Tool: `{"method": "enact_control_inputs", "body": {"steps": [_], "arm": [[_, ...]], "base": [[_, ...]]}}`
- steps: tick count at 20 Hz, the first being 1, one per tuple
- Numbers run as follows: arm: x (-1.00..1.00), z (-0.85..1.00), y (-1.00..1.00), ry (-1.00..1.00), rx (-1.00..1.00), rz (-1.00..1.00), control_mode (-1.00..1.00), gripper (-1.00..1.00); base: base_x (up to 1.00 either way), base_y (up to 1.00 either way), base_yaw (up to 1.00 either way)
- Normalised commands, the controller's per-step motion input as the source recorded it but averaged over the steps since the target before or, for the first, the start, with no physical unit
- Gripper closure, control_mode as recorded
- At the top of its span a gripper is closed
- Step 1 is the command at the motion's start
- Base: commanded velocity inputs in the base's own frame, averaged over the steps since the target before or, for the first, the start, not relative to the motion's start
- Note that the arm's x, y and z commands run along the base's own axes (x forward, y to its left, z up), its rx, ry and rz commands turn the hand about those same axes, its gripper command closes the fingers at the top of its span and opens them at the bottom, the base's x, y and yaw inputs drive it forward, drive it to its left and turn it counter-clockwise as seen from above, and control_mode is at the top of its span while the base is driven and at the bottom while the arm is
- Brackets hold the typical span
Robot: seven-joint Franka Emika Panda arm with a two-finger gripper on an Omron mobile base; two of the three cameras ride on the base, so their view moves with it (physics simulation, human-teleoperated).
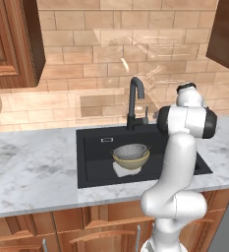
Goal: Pick the bowl and colander and place them in the sink. Then turn on the water.
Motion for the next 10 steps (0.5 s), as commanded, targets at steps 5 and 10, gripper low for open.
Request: {"method": "enact_control_inputs", "body": {"steps": [5,10], "arm": [[0.00,-0.04,0.00,-0.10,-0.05,0.05,-1.00,-1.00],[0.04,0.00,0.00,-0.13,-0.02,0.05,-1.00,-1.00]], "base": [[0.00,0.00,0.00],[0.00,0.00,0.00]]}}
